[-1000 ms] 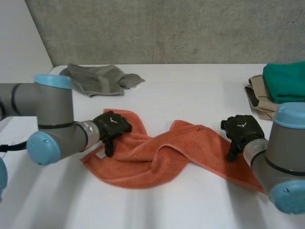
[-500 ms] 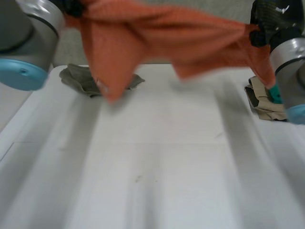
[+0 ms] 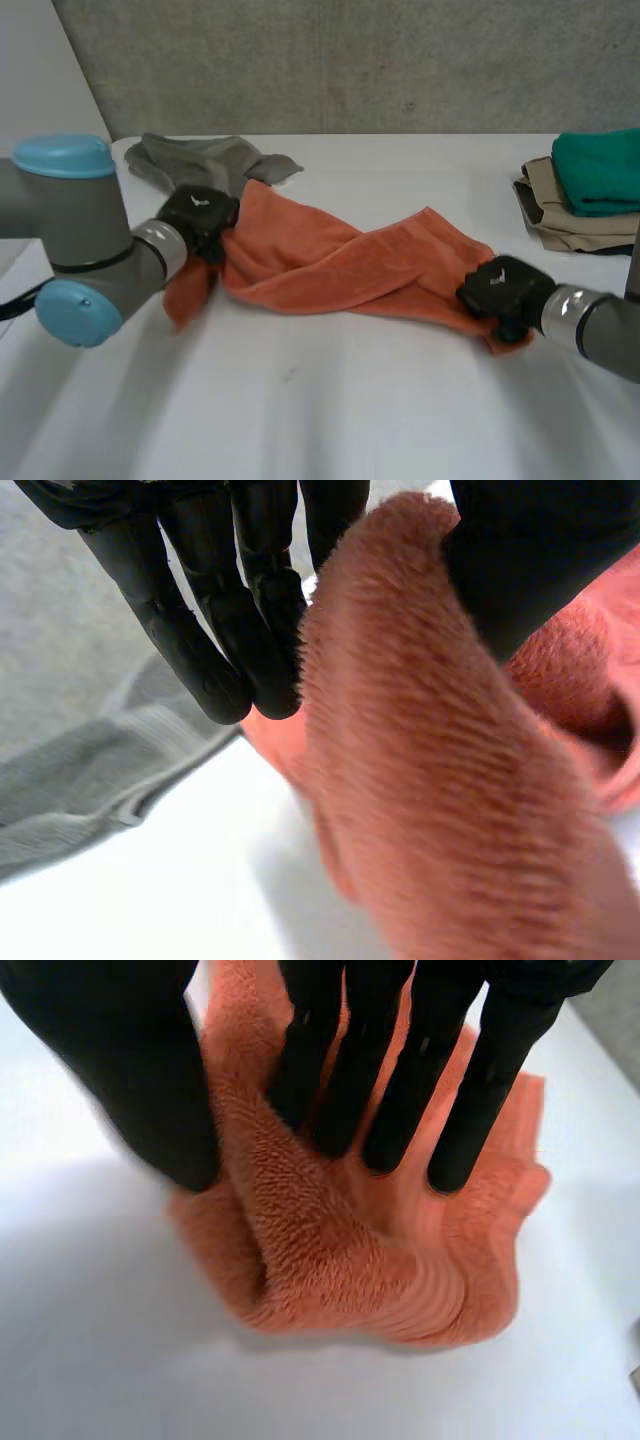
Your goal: Fold the laundry.
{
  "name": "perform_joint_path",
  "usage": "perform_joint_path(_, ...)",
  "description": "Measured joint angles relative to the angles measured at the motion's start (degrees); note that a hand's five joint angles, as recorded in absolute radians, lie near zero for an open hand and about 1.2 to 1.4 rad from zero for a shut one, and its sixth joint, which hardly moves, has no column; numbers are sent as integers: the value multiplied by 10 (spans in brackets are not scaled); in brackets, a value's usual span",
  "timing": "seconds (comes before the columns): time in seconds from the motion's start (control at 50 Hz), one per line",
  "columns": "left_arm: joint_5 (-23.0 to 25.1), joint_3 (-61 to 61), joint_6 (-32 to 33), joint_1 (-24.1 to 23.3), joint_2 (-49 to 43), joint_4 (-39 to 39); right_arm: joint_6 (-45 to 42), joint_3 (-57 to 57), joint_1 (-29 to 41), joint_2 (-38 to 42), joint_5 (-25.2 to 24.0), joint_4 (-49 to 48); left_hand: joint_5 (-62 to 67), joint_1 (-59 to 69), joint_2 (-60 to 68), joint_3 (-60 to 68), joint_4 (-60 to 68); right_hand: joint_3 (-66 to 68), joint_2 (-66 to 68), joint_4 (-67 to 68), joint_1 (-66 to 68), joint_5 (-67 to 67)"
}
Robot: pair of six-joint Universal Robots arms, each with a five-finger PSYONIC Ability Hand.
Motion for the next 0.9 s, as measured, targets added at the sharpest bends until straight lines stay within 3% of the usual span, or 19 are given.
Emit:
perform_joint_path(0.04,-2,4,2,-5,-6,-5,-8,11,-1,-8,5,0,-5,-7,-10,-9,-10,-119,-119,-122,-128,-119)
perform_joint_path(0.08,-4,10,6,-9,-8,-10,-8,18,-1,-27,14,1,-175,-192,-204,-196,-196,-192,-192,-195,-200,-201)
perform_joint_path(0.14,-7,13,11,-11,0,-15,7,14,1,-56,26,2,-291,-304,-312,-305,-313,-229,-220,-242,-239,-247)
perform_joint_path(0.16,-9,13,13,-10,8,-17,18,9,4,-69,31,3,-379,-389,-403,-391,-401,-240,-225,-253,-251,-260)
perform_joint_path(0.36,-36,-45,22,40,106,-29,116,-81,37,-108,14,5,-503,-483,-520,-515,-521,-267,-225,-270,-268,-282)
perform_joint_path(0.48,-40,-117,12,82,154,-33,110,-165,75,-38,-18,6,-513,-484,-529,-521,-531,-267,-225,-270,-268,-282)
perform_joint_path(0.62,-8,-167,-34,117,161,-35,61,-270,112,70,-28,5,-516,-484,-532,-521,-533,-267,-225,-270,-268,-281)
perform_joint_path(0.74,35,-171,-72,131,116,-45,19,-378,143,184,-37,6,-514,-484,-532,-521,-533,-247,-225,-256,-259,-242)
perform_joint_path(0.86,33,-147,-67,127,56,-44,10,-458,156,260,-46,8,-494,-471,-514,-508,-517,-227,-224,-230,-236,-218)
perform_joint_path(0.9,25,-134,-59,124,35,-42,12,-505,158,304,-49,9,-423,-406,-449,-443,-447,-222,-224,-223,-232,-213)
